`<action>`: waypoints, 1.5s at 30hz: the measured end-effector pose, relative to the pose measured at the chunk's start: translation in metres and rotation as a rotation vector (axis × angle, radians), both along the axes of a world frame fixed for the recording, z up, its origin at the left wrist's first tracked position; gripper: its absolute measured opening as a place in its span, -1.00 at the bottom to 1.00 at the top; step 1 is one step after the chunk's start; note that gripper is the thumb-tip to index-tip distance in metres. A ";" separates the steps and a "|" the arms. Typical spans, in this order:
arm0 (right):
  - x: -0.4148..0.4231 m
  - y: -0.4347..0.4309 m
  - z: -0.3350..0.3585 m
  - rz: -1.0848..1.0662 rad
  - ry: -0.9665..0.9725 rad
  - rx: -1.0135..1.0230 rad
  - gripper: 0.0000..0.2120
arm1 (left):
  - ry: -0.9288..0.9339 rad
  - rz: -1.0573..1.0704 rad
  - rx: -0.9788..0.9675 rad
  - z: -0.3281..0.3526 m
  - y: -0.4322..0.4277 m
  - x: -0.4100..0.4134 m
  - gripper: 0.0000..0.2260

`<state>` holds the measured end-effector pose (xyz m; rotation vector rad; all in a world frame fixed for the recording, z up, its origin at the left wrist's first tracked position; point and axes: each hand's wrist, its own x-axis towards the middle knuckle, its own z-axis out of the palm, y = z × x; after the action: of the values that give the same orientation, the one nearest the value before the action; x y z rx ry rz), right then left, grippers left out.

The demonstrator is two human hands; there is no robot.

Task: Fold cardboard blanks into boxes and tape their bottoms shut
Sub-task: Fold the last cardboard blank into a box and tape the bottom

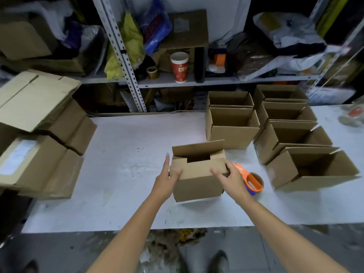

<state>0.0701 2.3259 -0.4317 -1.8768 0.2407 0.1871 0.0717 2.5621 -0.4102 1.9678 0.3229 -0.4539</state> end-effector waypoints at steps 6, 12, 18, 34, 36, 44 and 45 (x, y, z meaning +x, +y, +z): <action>-0.005 -0.005 -0.013 0.024 0.114 0.062 -0.03 | 0.124 0.057 -0.136 -0.004 0.006 0.022 -0.15; -0.009 -0.008 -0.016 0.076 0.075 0.077 -0.17 | 0.160 0.170 -0.206 0.007 -0.013 0.042 -0.26; -0.009 -0.007 -0.003 0.074 0.052 0.112 -0.31 | 0.119 0.089 -0.233 0.000 -0.004 0.028 -0.27; 0.008 0.010 0.015 0.079 0.223 0.002 -0.42 | 0.224 0.171 -0.199 -0.004 -0.010 0.012 -0.23; 0.006 0.013 0.013 0.103 0.241 -0.005 -0.41 | 0.248 0.208 -0.225 -0.004 -0.010 0.012 -0.23; 0.000 0.002 0.015 0.129 0.284 0.047 -0.47 | 0.243 0.141 -0.258 -0.002 -0.006 0.010 -0.27; 0.002 -0.001 0.015 0.144 0.298 0.060 -0.51 | 0.252 0.132 -0.270 -0.006 -0.001 0.008 -0.29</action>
<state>0.0723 2.3251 -0.4170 -1.8029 0.3000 0.5686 0.0795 2.5613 -0.4161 1.6187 0.5200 -0.6269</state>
